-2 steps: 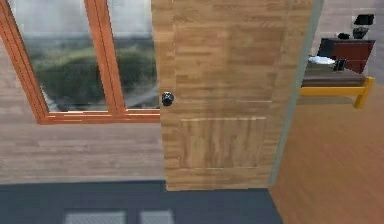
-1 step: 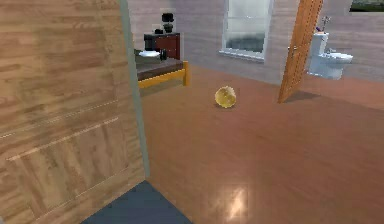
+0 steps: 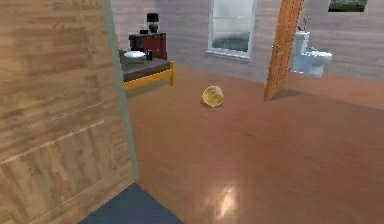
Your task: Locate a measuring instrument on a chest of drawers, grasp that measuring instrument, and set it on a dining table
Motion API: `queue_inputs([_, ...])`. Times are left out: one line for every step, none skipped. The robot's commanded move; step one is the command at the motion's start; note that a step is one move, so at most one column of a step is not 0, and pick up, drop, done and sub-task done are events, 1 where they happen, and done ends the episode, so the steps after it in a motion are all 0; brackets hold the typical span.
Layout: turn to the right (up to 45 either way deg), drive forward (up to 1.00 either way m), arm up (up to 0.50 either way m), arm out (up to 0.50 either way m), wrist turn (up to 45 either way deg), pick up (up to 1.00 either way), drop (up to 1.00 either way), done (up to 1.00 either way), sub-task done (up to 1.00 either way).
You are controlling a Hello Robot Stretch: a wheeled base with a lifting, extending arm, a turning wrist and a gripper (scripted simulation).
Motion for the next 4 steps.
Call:
queue_inputs([0.0,1.00,0.00,0.00,0.0,0.00,0.00,0.00,0.00])
queue_inputs([0.0,0.25,0.00,0.00,0.0,0.00,0.00,0.00,0.00])
queue_inputs([-3.0,0.00,0.00,0.00,0.0,0.00,0.00,0.00,0.00])
queue_inputs([0.0,0.40,0.00,0.00,0.0,0.00,0.00,0.00,0.00])
